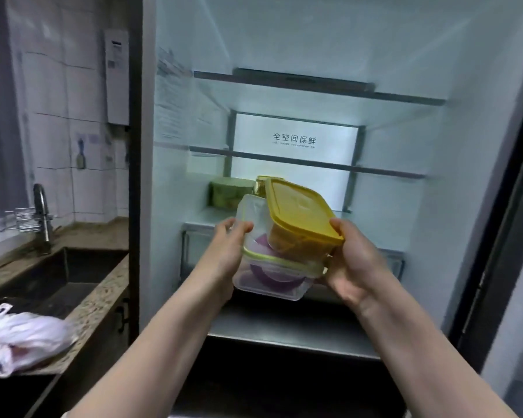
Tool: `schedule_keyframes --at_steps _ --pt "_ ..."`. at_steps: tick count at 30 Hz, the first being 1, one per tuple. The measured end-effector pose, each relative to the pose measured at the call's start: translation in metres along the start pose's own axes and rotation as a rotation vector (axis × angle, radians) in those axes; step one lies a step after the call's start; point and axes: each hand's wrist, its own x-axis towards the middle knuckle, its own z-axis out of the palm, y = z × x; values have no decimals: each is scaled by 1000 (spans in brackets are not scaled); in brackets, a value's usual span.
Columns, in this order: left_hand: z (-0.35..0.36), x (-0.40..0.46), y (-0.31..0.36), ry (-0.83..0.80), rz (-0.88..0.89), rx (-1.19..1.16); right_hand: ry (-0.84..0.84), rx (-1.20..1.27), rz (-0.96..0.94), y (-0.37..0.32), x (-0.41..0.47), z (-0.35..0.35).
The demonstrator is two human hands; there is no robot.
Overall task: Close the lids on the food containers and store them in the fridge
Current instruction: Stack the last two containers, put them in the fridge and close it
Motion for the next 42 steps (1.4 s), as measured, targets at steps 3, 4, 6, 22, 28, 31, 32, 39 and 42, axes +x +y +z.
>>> schedule_keyframes --at_steps 3,4,6,22,28,31,32,39,42 --pt "25 25 2 -36 -48 -6 24 8 -8 -14 22 -15" --pt "33 34 2 -47 -72 3 35 9 -3 -19 29 -19" --pt "45 49 5 -58 -113 33 47 -8 8 -27 42 -23" --pt "90 183 0 -199 -169 180 -71 -552 -138 -23 152 -38" --pt "104 214 -11 -233 -134 229 58 -662 -151 -10 184 -47" --pt "111 225 -11 -235 -122 297 102 -733 -162 -11 197 -51" --pt "113 231 -12 -238 -127 319 120 -758 -161 -11 204 -53" --pt "119 263 -17 -237 -170 505 195 -834 -85 -9 256 -65" --pt "121 284 -15 -240 -161 529 171 -866 -2 -14 282 -71"
